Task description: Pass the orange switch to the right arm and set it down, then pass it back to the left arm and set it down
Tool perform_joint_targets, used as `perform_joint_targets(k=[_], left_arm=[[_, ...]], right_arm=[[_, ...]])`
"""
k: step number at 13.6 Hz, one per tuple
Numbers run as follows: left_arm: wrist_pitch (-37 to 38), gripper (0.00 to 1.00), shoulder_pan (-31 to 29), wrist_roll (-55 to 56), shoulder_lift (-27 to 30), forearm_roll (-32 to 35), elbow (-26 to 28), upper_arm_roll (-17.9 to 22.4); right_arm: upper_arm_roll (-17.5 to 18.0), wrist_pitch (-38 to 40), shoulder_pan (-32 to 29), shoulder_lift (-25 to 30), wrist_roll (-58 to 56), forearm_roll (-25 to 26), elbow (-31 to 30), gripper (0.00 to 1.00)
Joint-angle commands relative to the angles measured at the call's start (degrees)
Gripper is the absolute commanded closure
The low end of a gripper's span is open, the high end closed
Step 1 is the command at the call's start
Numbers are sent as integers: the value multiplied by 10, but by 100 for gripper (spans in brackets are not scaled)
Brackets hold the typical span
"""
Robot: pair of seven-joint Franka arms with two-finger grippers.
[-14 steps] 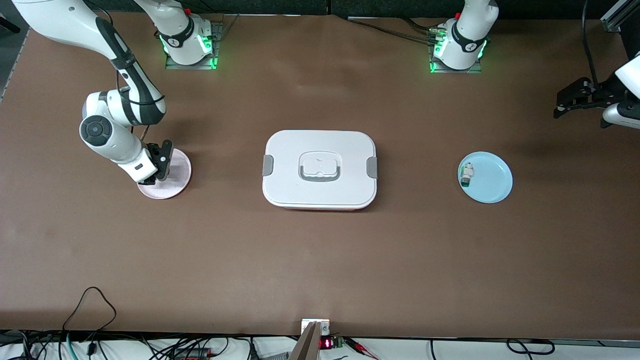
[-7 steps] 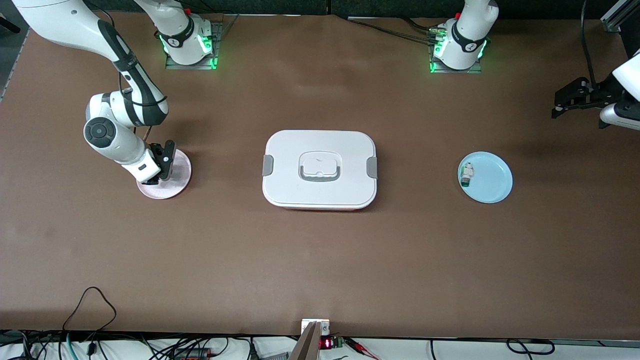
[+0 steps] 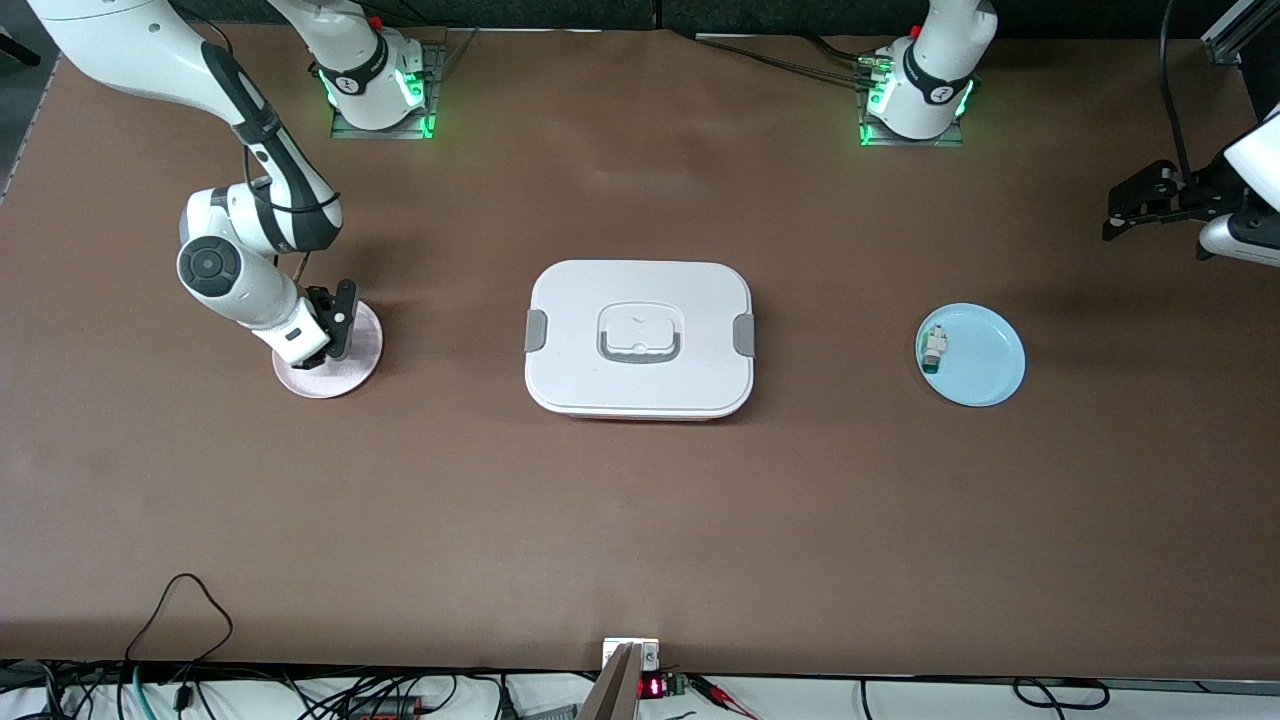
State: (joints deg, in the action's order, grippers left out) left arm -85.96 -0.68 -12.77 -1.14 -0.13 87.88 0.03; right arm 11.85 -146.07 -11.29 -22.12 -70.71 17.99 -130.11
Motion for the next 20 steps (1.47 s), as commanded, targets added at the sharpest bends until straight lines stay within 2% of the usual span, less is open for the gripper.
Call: perform_joint_targets(k=[1, 6, 11, 14, 15, 17, 18, 20], left_arm=[[20, 0, 5, 5, -10, -3, -23, 3], [20, 0, 17, 5, -9, -3, -22, 10], [48, 0, 21, 5, 0, 14, -17, 9], [42, 0, 21, 7, 3, 14, -11, 10], [33, 0, 21, 8, 3, 14, -8, 10], [29, 0, 21, 13, 3, 14, -8, 11], [32, 0, 21, 24, 3, 14, -8, 10], [33, 0, 21, 20, 3, 14, -8, 11]], right_arm=[[2, 1, -2, 8, 12, 5, -4, 0], [5, 46, -2, 53, 71, -3, 6, 0], [55, 170, -1, 81, 207, -13, 85, 0], [65, 238, 11, 101, 320, -18, 111, 0], [66, 251, 12, 106, 344, -41, 113, 0], [64, 294, 12, 114, 360, -126, 135, 0], [63, 326, 10, 121, 384, -148, 150, 0], [62, 396, 11, 126, 485, -152, 191, 0]])
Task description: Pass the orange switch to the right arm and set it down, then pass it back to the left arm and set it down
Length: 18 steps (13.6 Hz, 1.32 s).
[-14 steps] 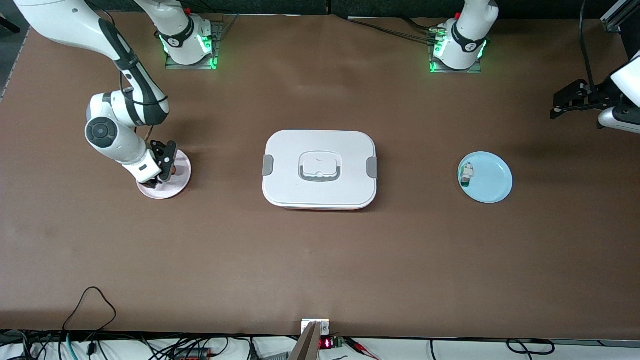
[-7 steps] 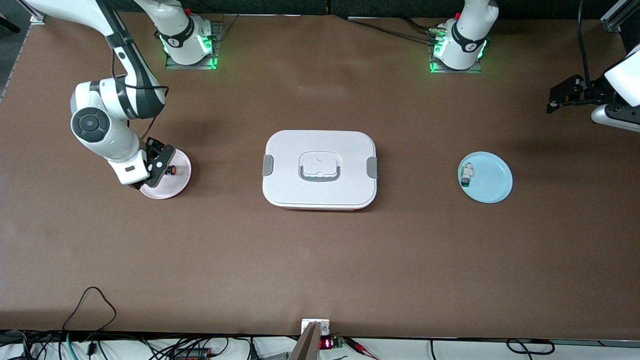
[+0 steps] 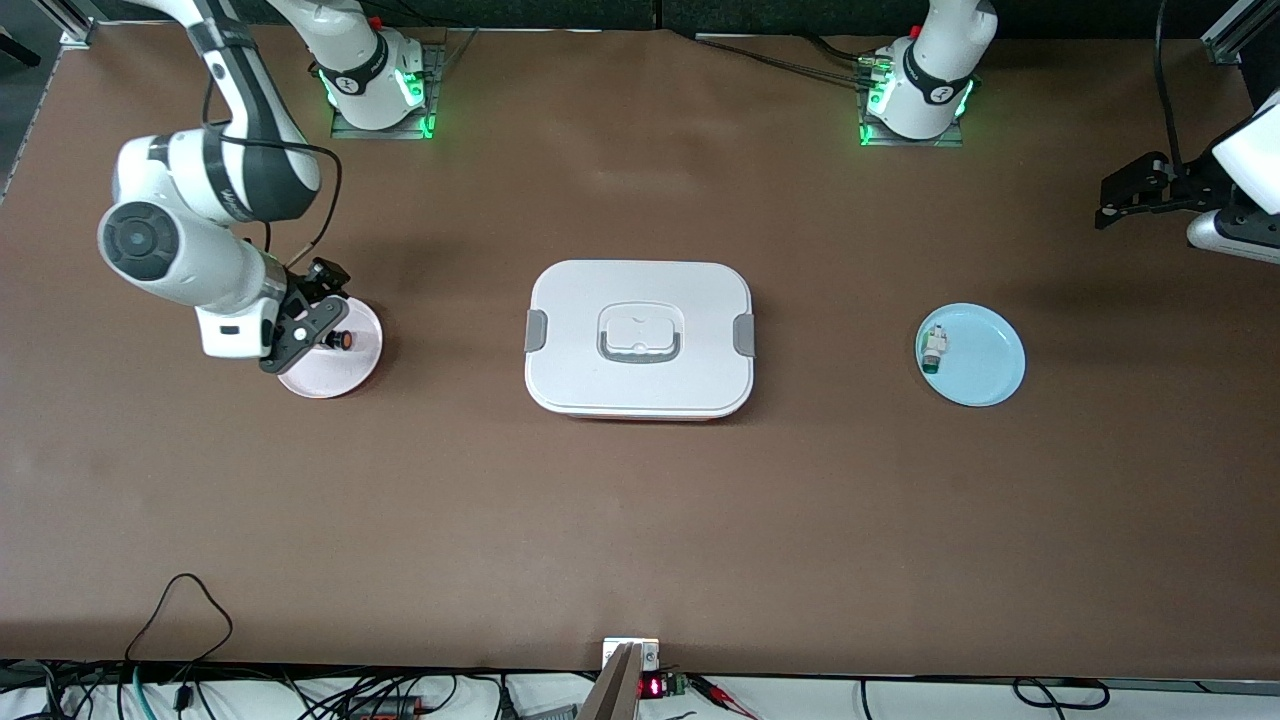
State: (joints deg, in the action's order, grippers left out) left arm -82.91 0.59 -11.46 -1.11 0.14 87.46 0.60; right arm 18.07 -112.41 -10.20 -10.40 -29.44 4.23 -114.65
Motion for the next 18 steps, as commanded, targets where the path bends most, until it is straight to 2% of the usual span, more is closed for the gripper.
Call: perform_joint_targets(k=[1, 3, 6, 7, 9, 11, 12, 13, 14, 15, 16, 18], left_arm=[[3, 0, 8, 4, 2, 12, -4, 5], [2, 0, 4, 3, 1, 12, -6, 0], [2, 0, 4, 7, 1, 12, -7, -2], [2, 0, 3, 7, 1, 12, -6, -2], [3, 0, 2, 7, 1, 12, -6, -2], [3, 0, 2, 7, 1, 12, -6, -2], [3, 0, 2, 5, 1, 12, -6, -2], [3, 0, 2, 4, 1, 12, -6, -2], [3, 0, 2, 4, 1, 12, -6, -2], [3, 0, 2, 5, 1, 13, -6, -2], [3, 0, 2, 6, 0, 12, -6, -2], [0, 0, 2, 8, 0, 12, -6, -2]], right_arm=[[0, 99, 0, 11, 155, -15, 62, 0], [1, 178, 4, 24, 263, -16, 115, 0], [1, 311, 26, 35, 279, -29, 208, 0], [1, 330, 27, 34, 273, -29, 231, 0], [-10, 294, 13, 33, 272, -9, 239, 0], [-35, 230, 18, 35, 279, 65, 237, 0], [-37, 229, 31, 35, 283, 100, 239, 0], [-53, 232, 48, 35, 292, 105, 238, 0], [-82, 238, 68, 35, 321, 104, 238, 0], [-126, 239, 100, 32, 350, 98, 238, 0], [-164, 238, 119, 31, 357, 76, 235, 0], [-174, 237, 93, 31, 356, 5, 232, 0]])
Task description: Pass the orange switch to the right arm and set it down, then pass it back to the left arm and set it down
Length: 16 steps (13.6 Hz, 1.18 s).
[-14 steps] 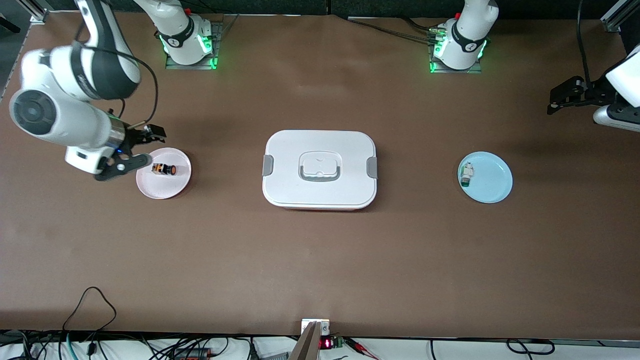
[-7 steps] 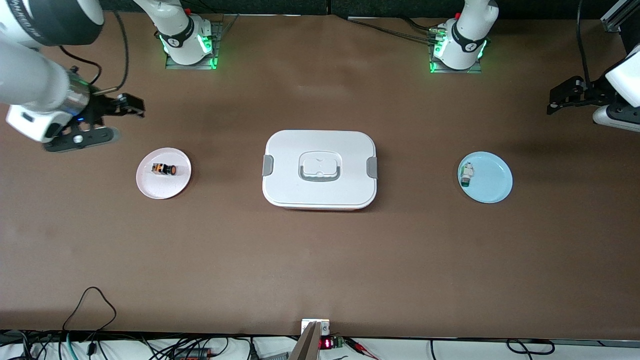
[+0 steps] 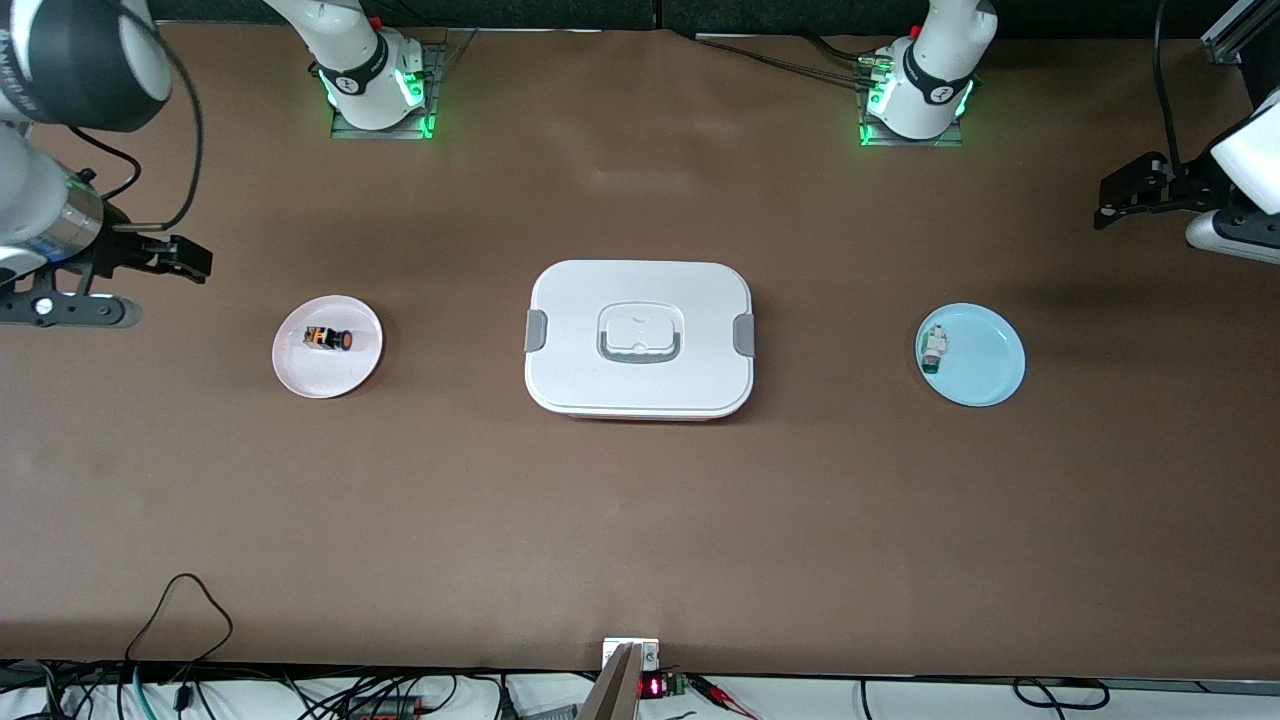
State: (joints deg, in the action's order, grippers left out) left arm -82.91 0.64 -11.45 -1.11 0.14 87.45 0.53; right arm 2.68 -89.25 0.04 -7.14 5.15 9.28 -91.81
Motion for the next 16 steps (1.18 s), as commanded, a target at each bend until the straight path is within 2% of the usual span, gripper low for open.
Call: perform_joint_targets(k=[1, 8, 10, 13, 14, 16], left_arm=[[-1, 0, 2, 9, 0, 12, -6, -1], [-1, 0, 2, 8, -3, 12, -10, -1], [0, 0, 1, 9, -3, 12, -10, -1], [0, 0, 2, 10, -3, 12, -10, -1], [0, 0, 2, 10, -3, 12, -10, -1], [1, 0, 2, 7, -3, 12, -10, -1]], right_arm=[[-19, -2, -27, -2, 7, -50, -3, 0], [-14, -8, -7, 12, 9, -36, -20, 0], [-14, -63, -7, 48, 5, -32, -72, 0], [-14, -105, -7, 102, 4, -33, -151, 0], [-14, -111, -7, 109, -2, -33, -159, 0], [-18, -107, -12, 97, -36, -39, -134, 0]])
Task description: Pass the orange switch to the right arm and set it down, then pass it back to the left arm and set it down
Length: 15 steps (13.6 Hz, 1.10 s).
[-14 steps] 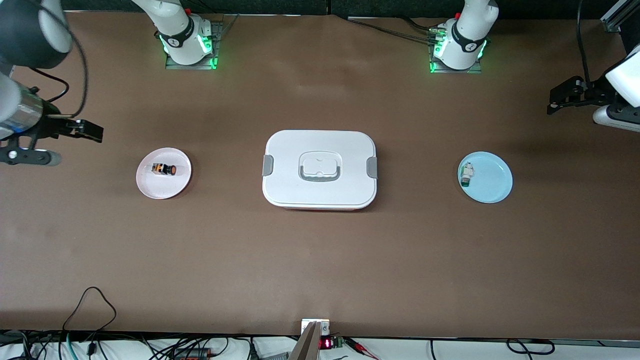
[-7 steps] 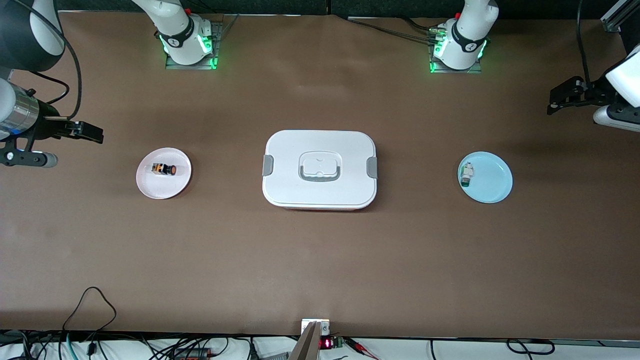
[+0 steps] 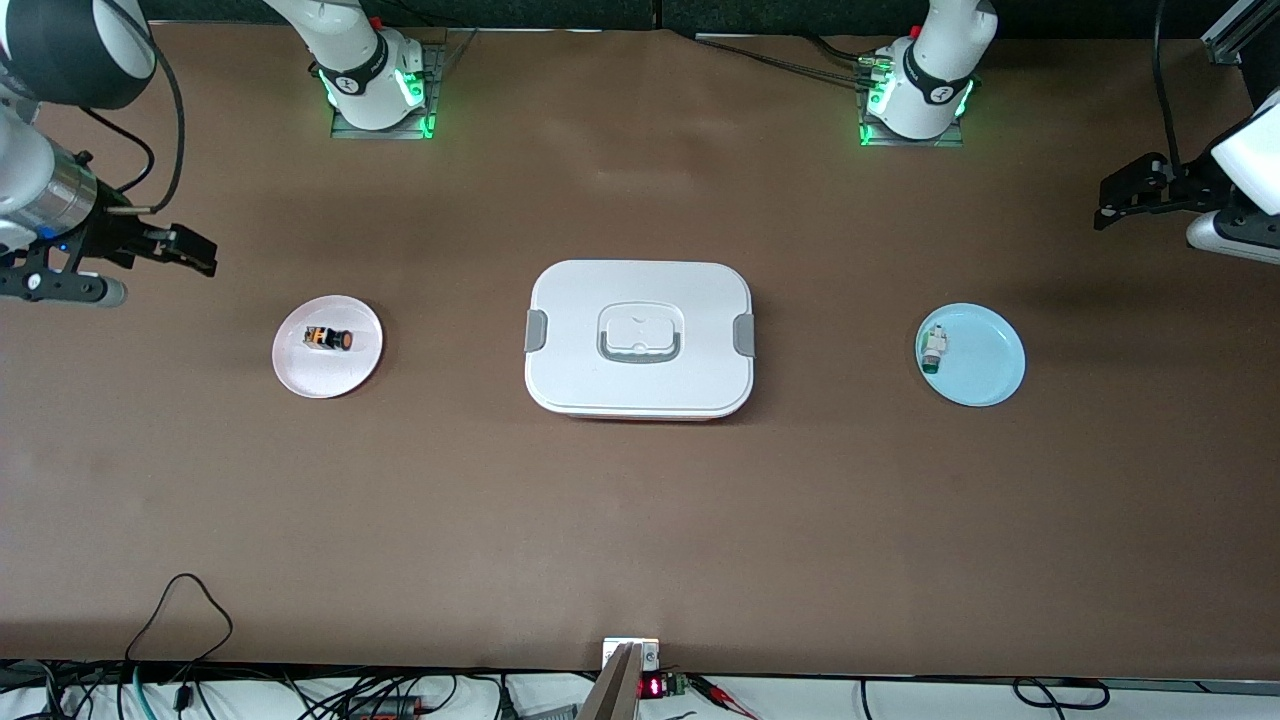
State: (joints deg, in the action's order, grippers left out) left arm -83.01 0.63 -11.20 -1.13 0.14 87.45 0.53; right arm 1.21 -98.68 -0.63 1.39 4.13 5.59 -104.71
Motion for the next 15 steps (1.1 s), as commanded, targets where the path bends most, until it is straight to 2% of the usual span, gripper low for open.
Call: perform_joint_targets(k=[1, 10, 12, 13, 14, 15], left_arm=[[2, 0, 2, 5, -3, 12, -10, -1], [2, 0, 1, 0, -3, 12, -11, -1], [2, 0, 1, 0, -3, 12, -11, -1], [2, 0, 1, 0, -4, 12, -11, -1], [2, 0, 2, 1, -4, 12, -12, -1], [2, 0, 2, 1, -4, 12, -12, -2]], right_arm=[[-3, -11, -6, 1, -26, -2, 19, 0], [-7, 2, -7, -6, -22, -13, 51, 0], [-45, 2, 16, -7, -26, -47, 54, 0], [-78, 2, 46, -5, -31, -51, 54, 0], [-94, 2, 66, -5, -33, -51, 54, 0], [-93, 3, 63, -4, -34, -47, 54, 0]])
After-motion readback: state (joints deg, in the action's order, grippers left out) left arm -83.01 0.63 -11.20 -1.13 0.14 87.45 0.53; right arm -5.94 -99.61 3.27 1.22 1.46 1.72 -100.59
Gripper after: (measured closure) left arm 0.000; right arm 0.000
